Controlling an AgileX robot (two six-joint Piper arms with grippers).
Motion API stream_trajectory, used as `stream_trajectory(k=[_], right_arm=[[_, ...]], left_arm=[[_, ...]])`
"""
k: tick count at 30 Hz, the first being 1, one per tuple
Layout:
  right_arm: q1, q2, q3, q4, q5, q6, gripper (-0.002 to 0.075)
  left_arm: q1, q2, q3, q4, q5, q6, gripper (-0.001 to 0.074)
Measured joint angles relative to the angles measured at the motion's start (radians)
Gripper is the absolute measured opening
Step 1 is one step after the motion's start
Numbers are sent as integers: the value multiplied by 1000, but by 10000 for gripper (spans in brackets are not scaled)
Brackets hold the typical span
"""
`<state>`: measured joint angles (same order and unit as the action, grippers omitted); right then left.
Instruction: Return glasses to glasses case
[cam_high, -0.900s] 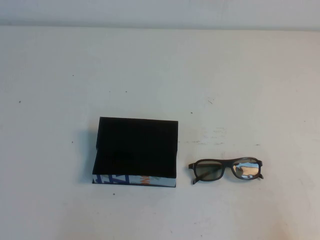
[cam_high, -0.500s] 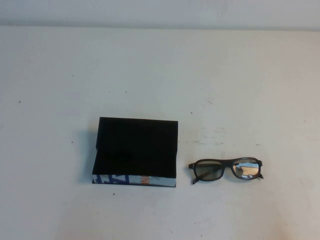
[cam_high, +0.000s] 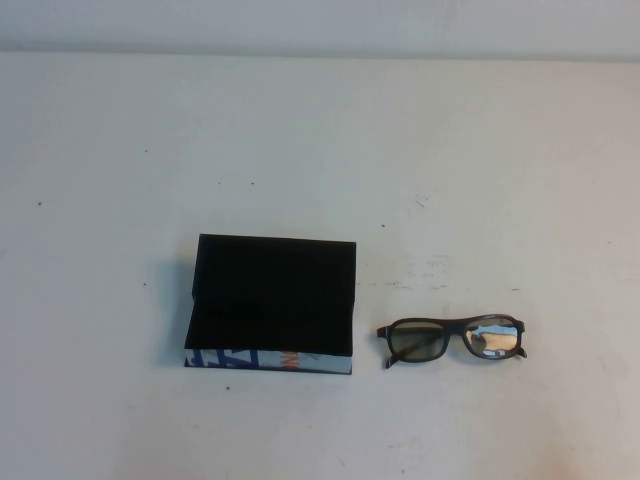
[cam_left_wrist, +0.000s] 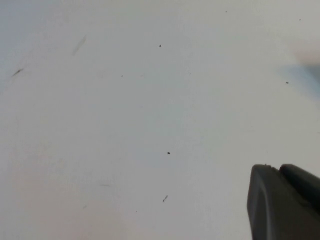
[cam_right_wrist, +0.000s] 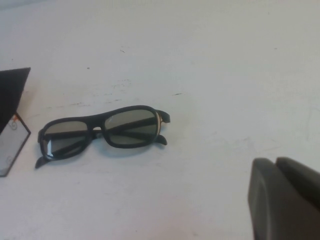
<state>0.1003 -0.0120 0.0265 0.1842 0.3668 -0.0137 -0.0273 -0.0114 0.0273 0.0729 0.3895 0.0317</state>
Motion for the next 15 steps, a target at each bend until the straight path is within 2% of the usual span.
stream_trajectory(k=[8,15], right_arm=[[0,0,0,143,-13,0,-11],[0,0,0,283,-97,0,-11]], left_arm=[[0,0,0,0,0,0,-4],[0,0,0,0,0,0,-4]])
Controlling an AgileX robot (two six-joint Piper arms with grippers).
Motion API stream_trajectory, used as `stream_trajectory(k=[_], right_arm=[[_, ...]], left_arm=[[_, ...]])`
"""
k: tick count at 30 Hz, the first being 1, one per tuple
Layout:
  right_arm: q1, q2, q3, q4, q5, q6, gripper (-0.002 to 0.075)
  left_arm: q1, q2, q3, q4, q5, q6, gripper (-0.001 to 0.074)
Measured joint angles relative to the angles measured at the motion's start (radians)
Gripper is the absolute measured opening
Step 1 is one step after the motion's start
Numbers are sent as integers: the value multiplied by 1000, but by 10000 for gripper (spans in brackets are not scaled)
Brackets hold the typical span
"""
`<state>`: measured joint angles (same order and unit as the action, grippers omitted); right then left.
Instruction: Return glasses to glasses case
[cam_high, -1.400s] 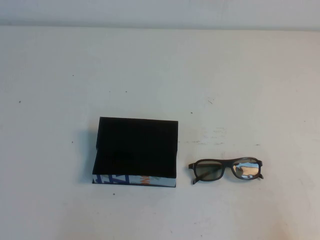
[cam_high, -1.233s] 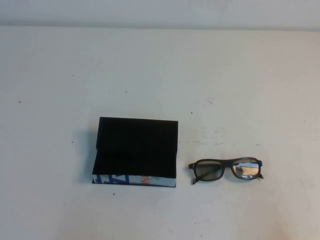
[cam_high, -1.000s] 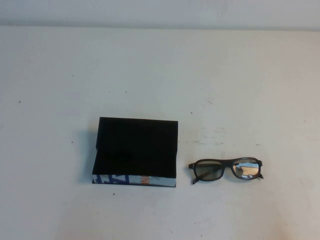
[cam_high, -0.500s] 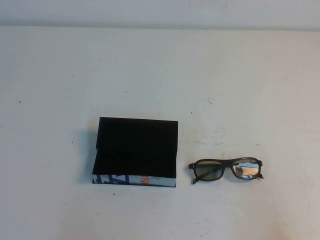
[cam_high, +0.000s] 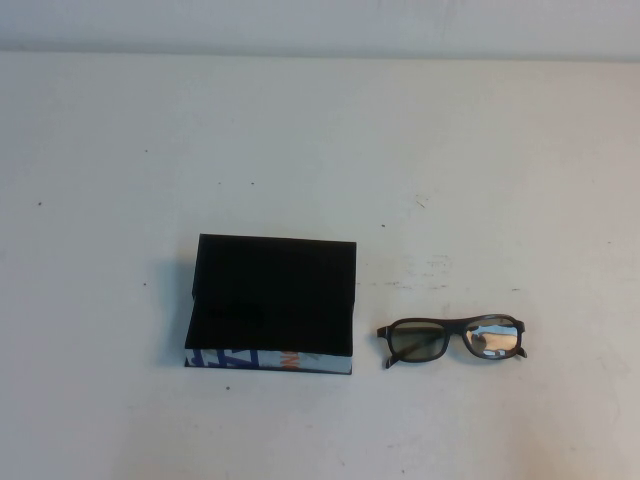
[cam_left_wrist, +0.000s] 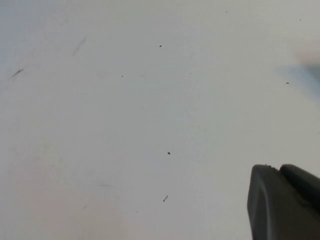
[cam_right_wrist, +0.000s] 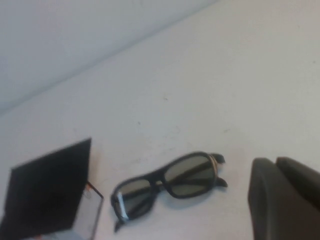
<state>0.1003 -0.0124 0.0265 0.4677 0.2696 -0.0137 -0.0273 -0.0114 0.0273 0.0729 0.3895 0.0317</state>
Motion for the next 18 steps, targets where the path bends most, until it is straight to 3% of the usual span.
stream_trajectory(k=[11,18], right_arm=[[0,-2,0,345,-164,0,-11],[0,93,-122,368,79,0,-11]], left_arm=[[0,0,0,0,0,0,-4],[0,0,0,0,0,0,-4]])
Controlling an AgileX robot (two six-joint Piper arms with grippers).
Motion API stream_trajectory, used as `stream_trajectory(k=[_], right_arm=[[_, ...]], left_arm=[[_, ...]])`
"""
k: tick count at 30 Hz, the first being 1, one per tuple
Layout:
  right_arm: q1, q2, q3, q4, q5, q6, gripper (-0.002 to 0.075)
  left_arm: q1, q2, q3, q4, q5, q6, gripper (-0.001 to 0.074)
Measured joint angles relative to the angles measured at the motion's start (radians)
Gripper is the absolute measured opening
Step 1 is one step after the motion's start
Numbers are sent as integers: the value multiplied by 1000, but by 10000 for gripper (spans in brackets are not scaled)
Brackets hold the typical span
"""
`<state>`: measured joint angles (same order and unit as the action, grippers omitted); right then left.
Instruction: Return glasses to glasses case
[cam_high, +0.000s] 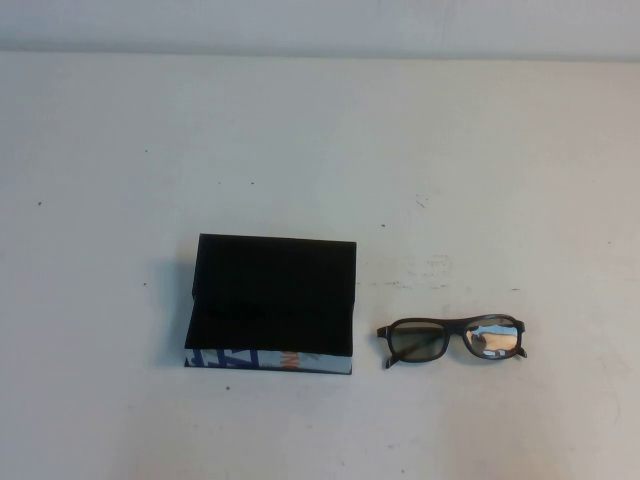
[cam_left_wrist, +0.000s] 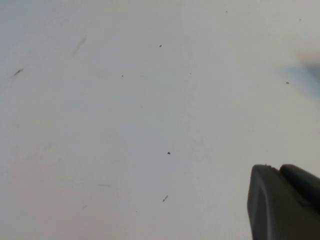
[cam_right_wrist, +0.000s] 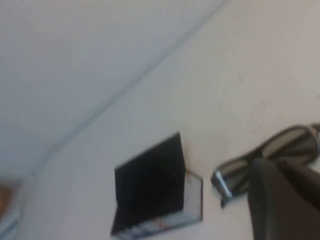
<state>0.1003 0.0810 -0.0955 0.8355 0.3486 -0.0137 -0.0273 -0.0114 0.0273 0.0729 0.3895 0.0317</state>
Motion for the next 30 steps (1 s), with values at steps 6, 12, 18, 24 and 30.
stream_trajectory(k=[6,12,18,24,30], right_arm=[[0,308,-232,-183,343,-32,-11],[0,577,-401,-263,533,-176,-11],[2,792,-542,-275,593,-398,-11],[156,970,-711,-321,606,-627,-11],[382,1134,-862,-607,609,-669,-11]], left_arm=[[0,0,0,0,0,0,-4],[0,0,0,0,0,0,-4],[0,0,0,0,0,0,-4],[0,0,0,0,0,0,-4],[0,0,0,0,0,0,-4]])
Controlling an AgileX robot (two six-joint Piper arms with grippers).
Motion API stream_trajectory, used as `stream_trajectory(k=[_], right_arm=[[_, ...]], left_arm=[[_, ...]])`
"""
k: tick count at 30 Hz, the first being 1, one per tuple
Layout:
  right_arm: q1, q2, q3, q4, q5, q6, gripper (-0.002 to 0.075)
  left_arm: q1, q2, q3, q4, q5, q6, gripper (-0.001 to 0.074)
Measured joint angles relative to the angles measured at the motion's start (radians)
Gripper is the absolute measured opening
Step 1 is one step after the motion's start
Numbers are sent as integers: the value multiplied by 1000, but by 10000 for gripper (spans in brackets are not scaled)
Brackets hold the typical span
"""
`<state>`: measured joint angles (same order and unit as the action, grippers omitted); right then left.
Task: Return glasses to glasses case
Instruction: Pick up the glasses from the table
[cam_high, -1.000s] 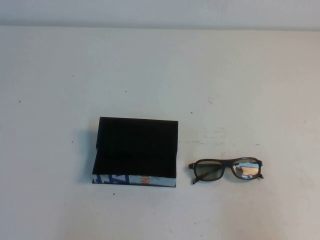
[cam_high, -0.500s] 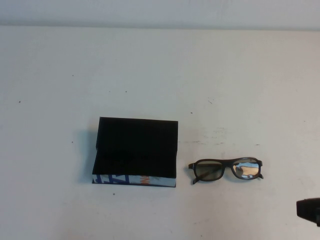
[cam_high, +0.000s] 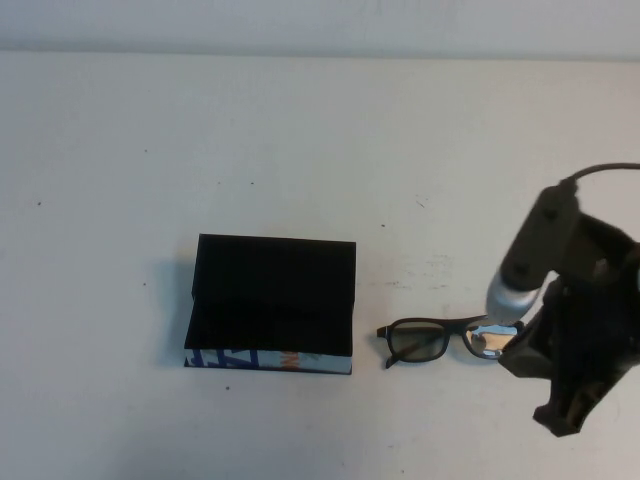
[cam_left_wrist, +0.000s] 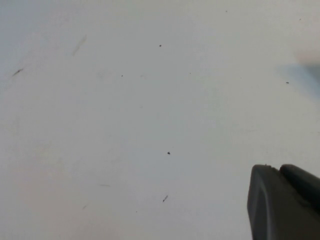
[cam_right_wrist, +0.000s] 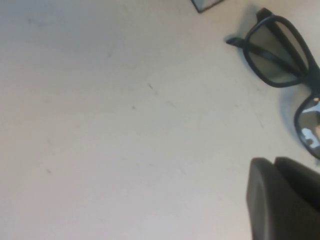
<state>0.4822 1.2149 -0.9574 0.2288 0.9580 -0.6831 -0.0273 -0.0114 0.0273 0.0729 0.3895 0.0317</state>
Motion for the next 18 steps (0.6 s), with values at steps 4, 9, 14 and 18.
stream_trajectory(k=[4,9,14,18], right_arm=[[73,108,-53,-184,-2,-11,7],[79,228,-101,-248,-15,-125,109],[77,342,-148,-250,-25,-284,261],[51,429,-209,-250,-30,-365,314]], left_arm=[[0,0,0,0,0,0,-4],[0,0,0,0,0,0,-4],[0,0,0,0,0,0,-4],[0,0,0,0,0,0,-4]])
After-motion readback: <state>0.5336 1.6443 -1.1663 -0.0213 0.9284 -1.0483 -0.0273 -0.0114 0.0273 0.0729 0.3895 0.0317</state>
